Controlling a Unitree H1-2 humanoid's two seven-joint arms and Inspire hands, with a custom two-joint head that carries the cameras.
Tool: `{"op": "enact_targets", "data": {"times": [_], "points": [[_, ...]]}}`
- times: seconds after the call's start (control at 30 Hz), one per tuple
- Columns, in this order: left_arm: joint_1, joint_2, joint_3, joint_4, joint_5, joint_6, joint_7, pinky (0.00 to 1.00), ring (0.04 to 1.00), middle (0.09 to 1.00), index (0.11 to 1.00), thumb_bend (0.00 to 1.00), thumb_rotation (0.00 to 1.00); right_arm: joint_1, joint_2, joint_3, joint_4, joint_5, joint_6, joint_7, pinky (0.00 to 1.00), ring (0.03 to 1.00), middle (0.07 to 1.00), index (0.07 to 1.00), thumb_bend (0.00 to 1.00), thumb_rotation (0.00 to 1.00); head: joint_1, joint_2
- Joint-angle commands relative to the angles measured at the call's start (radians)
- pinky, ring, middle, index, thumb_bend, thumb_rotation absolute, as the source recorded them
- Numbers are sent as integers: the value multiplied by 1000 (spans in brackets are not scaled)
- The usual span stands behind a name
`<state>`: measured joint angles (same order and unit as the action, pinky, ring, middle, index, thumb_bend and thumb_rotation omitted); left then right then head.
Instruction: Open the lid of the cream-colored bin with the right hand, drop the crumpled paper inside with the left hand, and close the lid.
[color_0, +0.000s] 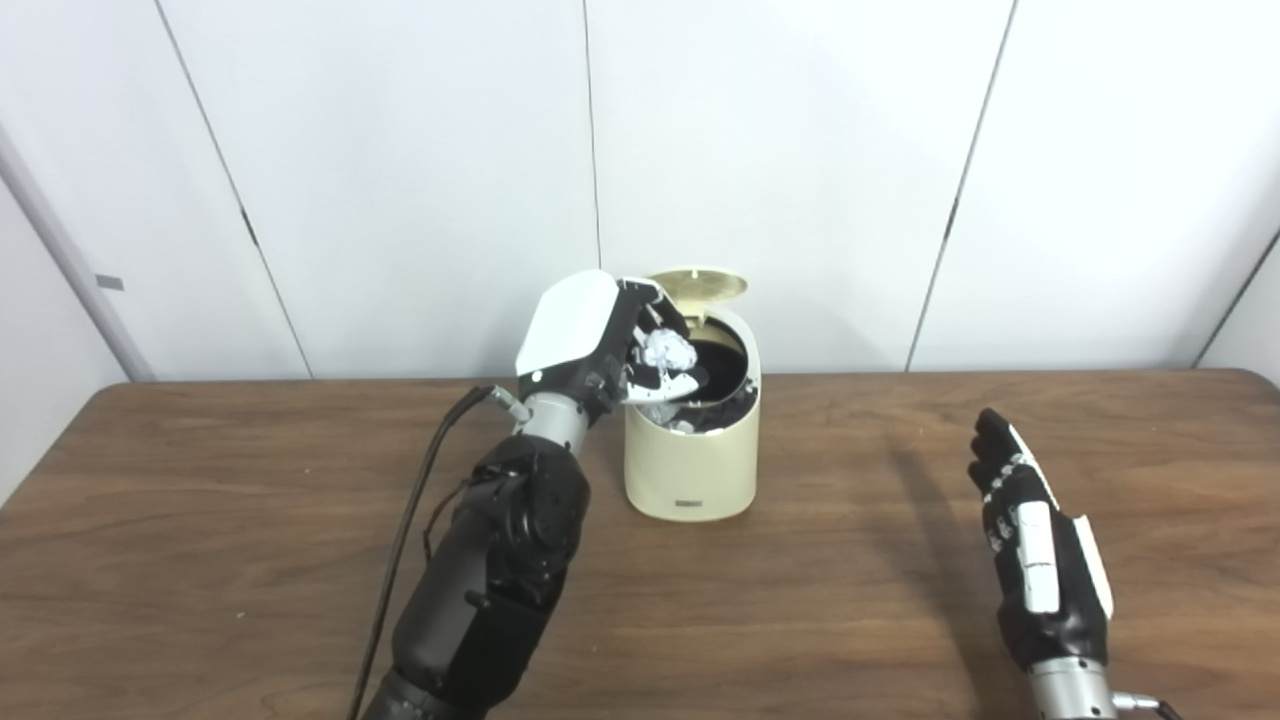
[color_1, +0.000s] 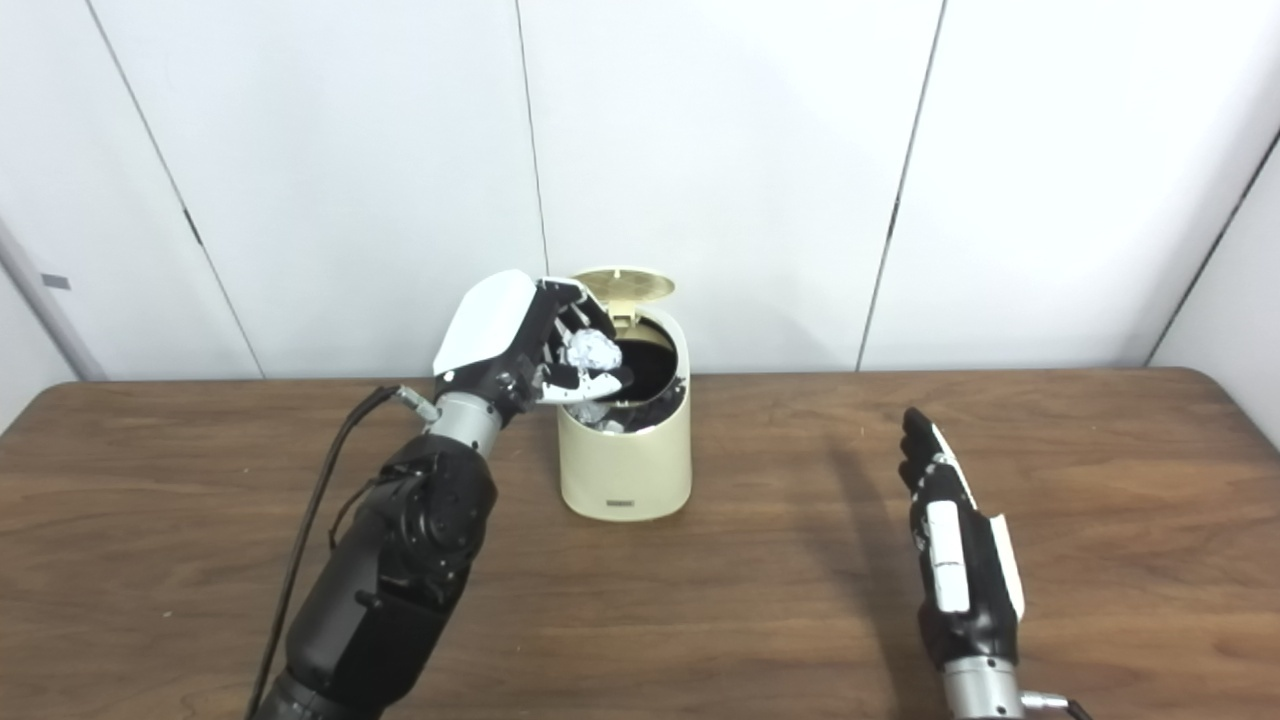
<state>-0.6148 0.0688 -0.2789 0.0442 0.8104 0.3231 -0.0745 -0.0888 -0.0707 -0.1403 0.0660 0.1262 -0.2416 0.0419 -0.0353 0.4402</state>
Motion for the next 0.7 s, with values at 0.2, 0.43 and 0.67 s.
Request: {"op": "enact_targets", "data": {"times": [0.2,0.43,0.67], "points": [[-83,-15,-12,8,-1,-26,51,284,385,491,515,467,0,92,38,26,128,6,-8,11,996,982,958,933,478,957,-2,-1],[-98,-21,-30,25,4,-22,64,254,386,506,526,463,0,92,41,28,120,-15,3,-7,982,966,938,926,475,971,-4,0],[-104,-30,-37,46,4,-21,78,264,392,509,544,463,0,95,39,31,119,-10,0,-1,978,965,933,936,487,979,-8,2]]}}
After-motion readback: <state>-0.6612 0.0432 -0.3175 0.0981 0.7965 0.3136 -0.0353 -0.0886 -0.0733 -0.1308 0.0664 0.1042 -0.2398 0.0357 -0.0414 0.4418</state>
